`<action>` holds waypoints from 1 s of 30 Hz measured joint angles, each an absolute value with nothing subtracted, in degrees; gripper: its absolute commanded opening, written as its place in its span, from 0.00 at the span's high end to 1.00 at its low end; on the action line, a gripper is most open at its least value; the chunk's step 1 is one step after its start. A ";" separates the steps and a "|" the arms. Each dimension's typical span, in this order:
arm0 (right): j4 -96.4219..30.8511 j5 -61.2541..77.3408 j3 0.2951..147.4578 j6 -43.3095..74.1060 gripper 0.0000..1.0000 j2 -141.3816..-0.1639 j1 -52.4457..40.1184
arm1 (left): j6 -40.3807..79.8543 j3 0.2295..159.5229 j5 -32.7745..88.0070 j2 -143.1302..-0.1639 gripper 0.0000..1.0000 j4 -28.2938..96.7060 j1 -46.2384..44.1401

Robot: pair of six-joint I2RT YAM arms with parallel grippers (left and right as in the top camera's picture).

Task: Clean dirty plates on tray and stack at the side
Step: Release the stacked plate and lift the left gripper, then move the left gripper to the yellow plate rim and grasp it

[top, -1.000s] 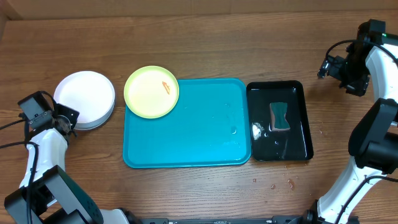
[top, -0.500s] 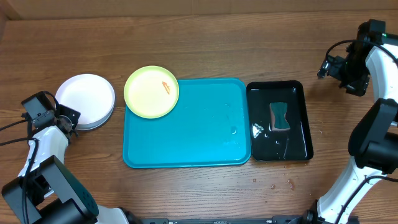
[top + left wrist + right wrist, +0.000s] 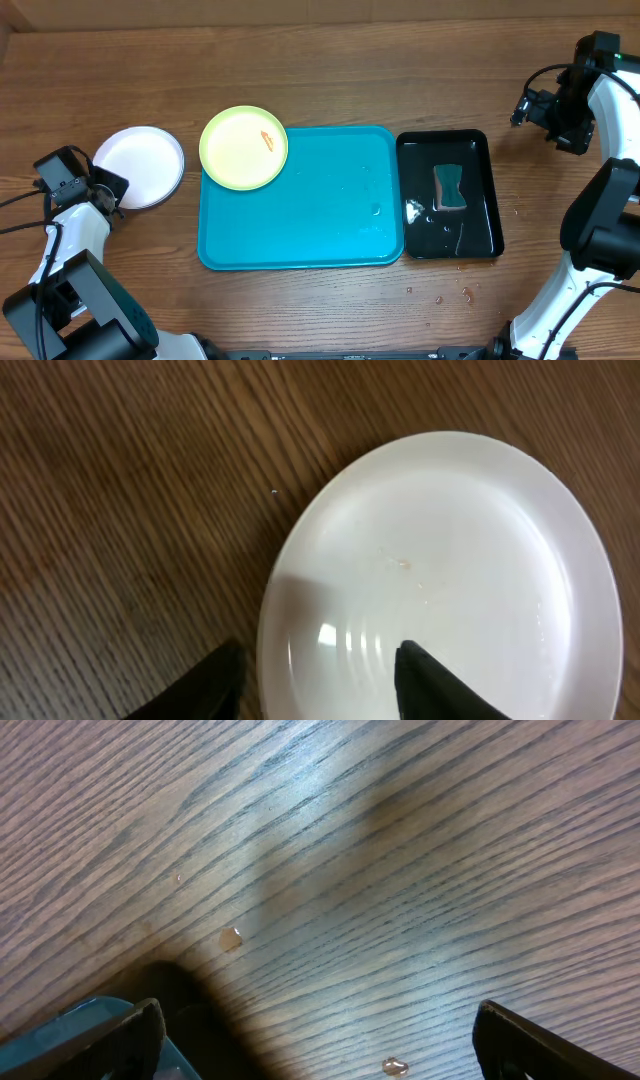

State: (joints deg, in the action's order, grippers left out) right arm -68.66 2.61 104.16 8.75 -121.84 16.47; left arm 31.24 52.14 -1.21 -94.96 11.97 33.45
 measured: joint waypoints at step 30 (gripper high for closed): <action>-68.64 2.61 104.16 8.75 0.00 -121.84 16.47 | 22.92 79.00 1.34 -99.15 0.65 44.16 7.09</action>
